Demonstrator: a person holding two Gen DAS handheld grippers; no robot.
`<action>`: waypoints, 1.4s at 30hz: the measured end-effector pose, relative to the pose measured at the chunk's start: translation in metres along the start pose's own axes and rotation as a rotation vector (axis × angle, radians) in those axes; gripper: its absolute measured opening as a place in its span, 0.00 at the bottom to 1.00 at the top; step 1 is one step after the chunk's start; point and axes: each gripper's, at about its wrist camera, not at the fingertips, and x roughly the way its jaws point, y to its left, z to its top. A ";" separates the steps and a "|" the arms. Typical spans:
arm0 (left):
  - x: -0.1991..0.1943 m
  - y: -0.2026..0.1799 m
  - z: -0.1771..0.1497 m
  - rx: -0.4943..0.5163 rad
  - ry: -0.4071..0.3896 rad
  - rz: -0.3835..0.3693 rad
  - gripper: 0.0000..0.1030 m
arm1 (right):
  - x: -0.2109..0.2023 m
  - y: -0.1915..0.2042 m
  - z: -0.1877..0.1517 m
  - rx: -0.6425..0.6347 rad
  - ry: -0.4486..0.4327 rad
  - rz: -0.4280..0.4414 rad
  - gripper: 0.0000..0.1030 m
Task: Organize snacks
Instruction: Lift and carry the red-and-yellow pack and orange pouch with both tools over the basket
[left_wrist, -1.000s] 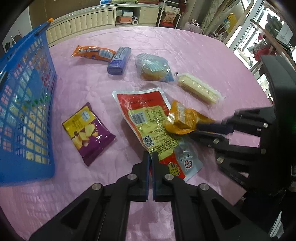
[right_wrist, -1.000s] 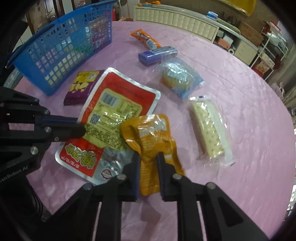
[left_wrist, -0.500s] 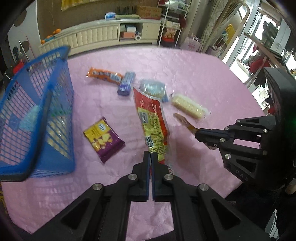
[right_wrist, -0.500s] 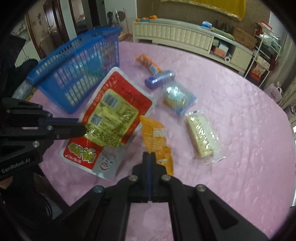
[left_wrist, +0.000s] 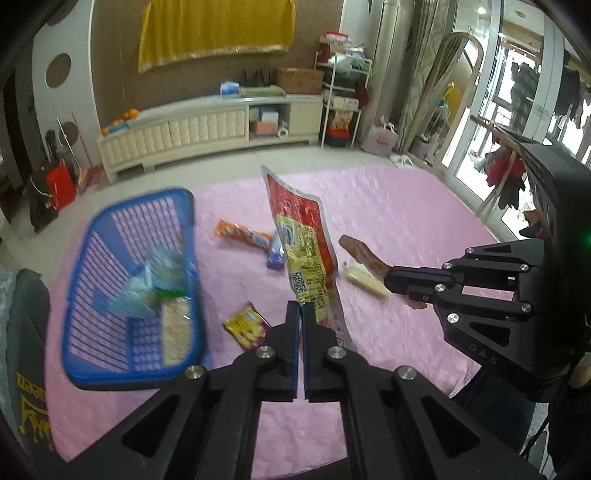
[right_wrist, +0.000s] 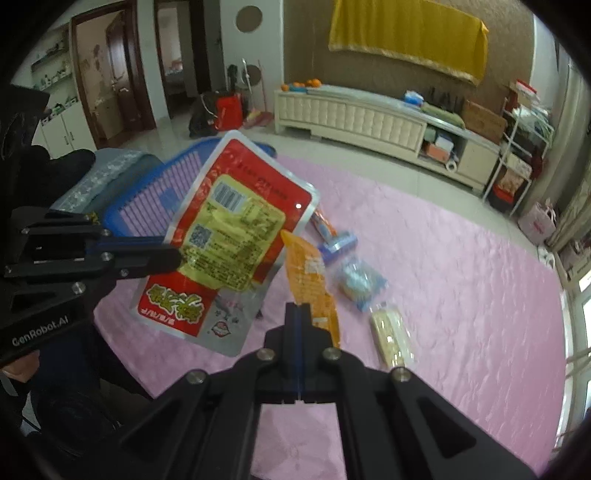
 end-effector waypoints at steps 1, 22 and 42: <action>-0.005 0.003 0.003 0.003 -0.007 0.006 0.01 | -0.002 0.002 0.007 -0.008 -0.012 -0.001 0.01; -0.068 0.138 0.017 -0.133 -0.094 0.169 0.01 | 0.034 0.090 0.094 -0.130 -0.046 0.141 0.01; -0.059 0.197 -0.006 -0.238 -0.063 0.221 0.01 | 0.102 0.151 0.094 -0.207 0.123 0.271 0.02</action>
